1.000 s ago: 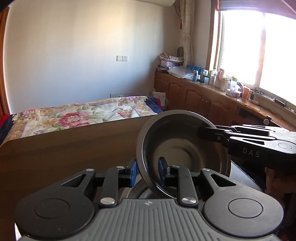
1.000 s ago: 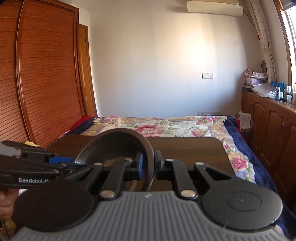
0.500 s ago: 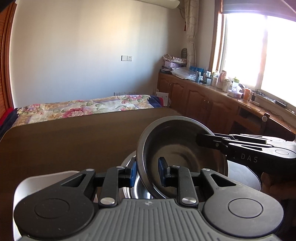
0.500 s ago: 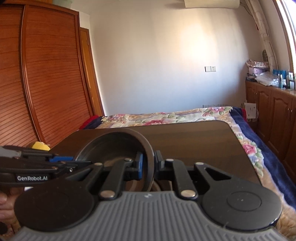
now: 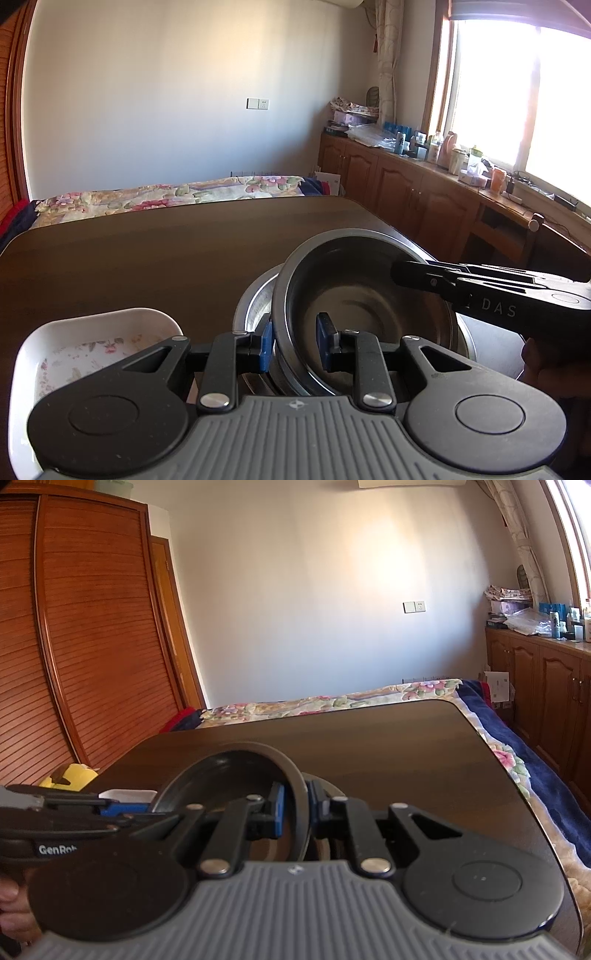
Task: Organize plates and bowls
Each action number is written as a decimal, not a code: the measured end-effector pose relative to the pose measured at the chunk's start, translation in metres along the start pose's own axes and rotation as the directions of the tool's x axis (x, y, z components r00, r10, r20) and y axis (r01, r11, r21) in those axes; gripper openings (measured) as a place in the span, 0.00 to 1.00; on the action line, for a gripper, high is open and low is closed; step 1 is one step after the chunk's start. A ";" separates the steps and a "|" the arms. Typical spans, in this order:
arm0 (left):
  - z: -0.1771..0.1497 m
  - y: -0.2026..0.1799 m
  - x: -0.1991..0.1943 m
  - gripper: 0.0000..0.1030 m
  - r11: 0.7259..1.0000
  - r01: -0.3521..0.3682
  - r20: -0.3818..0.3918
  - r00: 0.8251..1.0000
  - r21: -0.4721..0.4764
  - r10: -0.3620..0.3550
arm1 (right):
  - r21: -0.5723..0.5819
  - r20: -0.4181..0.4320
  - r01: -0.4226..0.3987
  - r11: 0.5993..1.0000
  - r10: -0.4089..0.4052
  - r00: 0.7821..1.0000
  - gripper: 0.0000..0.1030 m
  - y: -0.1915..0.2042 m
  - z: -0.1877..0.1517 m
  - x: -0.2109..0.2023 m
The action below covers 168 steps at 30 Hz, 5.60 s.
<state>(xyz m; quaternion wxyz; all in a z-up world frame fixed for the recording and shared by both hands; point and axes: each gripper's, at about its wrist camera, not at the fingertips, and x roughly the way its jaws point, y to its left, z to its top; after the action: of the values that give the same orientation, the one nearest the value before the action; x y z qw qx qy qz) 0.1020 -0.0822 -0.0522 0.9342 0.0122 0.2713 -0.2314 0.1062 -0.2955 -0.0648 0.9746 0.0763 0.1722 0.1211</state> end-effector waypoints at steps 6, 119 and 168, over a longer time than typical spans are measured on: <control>-0.001 0.002 0.004 0.25 1.000 -0.009 -0.014 1.000 0.007 0.009 | 0.006 -0.014 0.005 1.000 -0.005 1.000 0.15 0.001 -0.005 0.004; -0.028 -0.015 0.018 0.43 0.997 -0.069 0.029 0.997 -0.026 0.069 | 0.043 -0.017 0.007 0.999 -0.006 1.000 0.31 -0.007 -0.028 0.010; 0.038 0.026 -0.080 0.40 0.990 -0.134 0.154 0.978 -0.048 0.140 | -0.069 0.085 -0.128 0.989 0.134 0.987 0.29 0.042 0.041 0.006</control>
<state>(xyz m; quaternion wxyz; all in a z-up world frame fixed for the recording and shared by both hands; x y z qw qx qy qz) 0.0732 -0.0306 0.0183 0.9664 -0.0050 0.1996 -0.1617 0.1174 -0.2580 -0.0201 0.9732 0.0620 0.1191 0.1867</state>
